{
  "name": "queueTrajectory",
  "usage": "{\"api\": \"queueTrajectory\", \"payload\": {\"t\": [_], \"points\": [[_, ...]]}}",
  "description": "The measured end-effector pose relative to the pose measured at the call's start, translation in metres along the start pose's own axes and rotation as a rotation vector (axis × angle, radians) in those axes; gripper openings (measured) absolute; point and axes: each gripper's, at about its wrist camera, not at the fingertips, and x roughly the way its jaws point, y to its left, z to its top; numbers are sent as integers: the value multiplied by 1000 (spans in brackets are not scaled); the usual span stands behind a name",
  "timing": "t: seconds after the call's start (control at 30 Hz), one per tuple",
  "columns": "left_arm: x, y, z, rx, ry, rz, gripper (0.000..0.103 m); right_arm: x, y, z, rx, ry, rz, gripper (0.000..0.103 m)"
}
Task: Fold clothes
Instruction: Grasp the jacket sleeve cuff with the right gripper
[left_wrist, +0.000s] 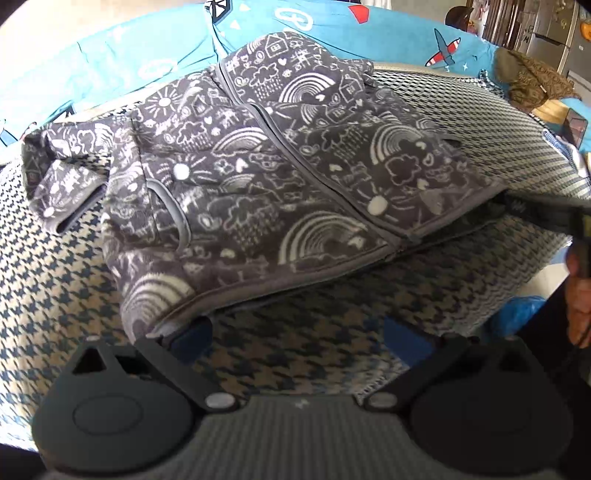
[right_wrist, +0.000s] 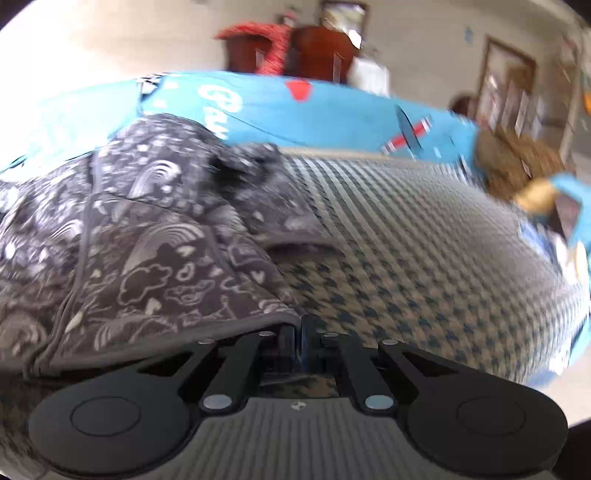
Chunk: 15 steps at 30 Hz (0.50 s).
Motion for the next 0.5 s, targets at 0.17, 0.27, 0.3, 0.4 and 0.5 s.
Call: {"api": "queueTrajectory", "payload": {"t": [0.17, 0.27, 0.3, 0.4, 0.5], "points": [[-15, 3, 4, -40, -43, -32, 103, 7, 5, -3, -32, 78, -31, 4], [-21, 4, 13, -55, -66, -15, 103, -2, -2, -1, 15, 108, -15, 22], [-23, 4, 16, -60, -74, -8, 103, -7, -6, 0, 43, 114, -5, 26], [-18, 5, 30, -69, -59, 35, 103, -21, -15, 3, 105, 107, 46, 26], [-12, 7, 45, -77, -37, 73, 103, -32, -17, 10, 113, 78, 77, 33]]}}
